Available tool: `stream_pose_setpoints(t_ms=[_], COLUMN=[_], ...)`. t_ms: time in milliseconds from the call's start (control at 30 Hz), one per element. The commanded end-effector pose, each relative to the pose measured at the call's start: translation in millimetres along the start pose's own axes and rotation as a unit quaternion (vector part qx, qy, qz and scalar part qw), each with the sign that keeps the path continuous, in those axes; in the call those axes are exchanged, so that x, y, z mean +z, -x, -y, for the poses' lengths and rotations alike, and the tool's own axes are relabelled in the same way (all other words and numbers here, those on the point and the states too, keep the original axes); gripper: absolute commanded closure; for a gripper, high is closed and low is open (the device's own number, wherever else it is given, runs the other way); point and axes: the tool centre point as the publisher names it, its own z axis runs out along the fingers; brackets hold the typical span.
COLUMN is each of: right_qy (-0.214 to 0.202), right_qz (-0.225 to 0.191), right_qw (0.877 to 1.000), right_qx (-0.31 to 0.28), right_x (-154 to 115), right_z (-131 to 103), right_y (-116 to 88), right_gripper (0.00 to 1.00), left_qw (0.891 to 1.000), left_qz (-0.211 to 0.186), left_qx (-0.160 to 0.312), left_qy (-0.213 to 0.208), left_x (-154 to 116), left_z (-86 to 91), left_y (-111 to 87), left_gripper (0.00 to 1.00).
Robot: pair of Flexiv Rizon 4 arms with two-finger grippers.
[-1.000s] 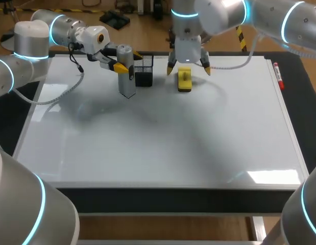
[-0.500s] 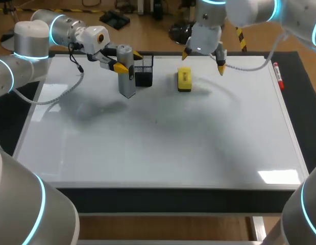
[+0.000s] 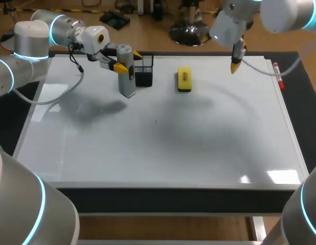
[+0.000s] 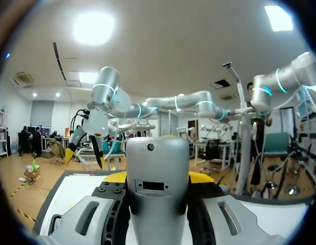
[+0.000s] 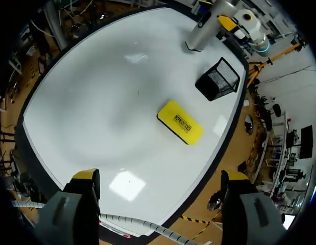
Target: Pick up the inspection probe, press it on each red-marked spot on the whiteboard one by one, put down the probe, pick up the eraser, and wipe off all the red marks.
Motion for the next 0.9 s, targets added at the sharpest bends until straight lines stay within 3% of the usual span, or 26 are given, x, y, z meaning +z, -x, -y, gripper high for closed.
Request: stream_pose_setpoints(t_ms=[33,300,467,900], right_qy=[0.003,0.029,0.050,0.064], right_qz=[0.074,0.115,0.119,0.128], right_qw=[0.997,0.991,0.989,0.988], right_qx=[0.012,0.055,0.068,0.050], right_x=[-17,-28,-37,-43], right_z=[5,15,22,25], right_y=[-17,-21,-22,-21], right_gripper=[0.00,0.00,0.00,0.00], left_qw=[1.000,1.000,1.000,1.000], left_qz=[-0.002,-0.002,-0.002,-0.002], left_qx=[-0.001,-0.001,-0.001,-0.001], left_qy=[0.001,0.001,0.001,0.001], left_x=[-1,-1,-1,-1], left_z=[1.9,1.9,1.9,1.9], left_y=[0.6,0.6,0.6,0.6], left_gripper=[1.00,1.00,1.00,1.00])
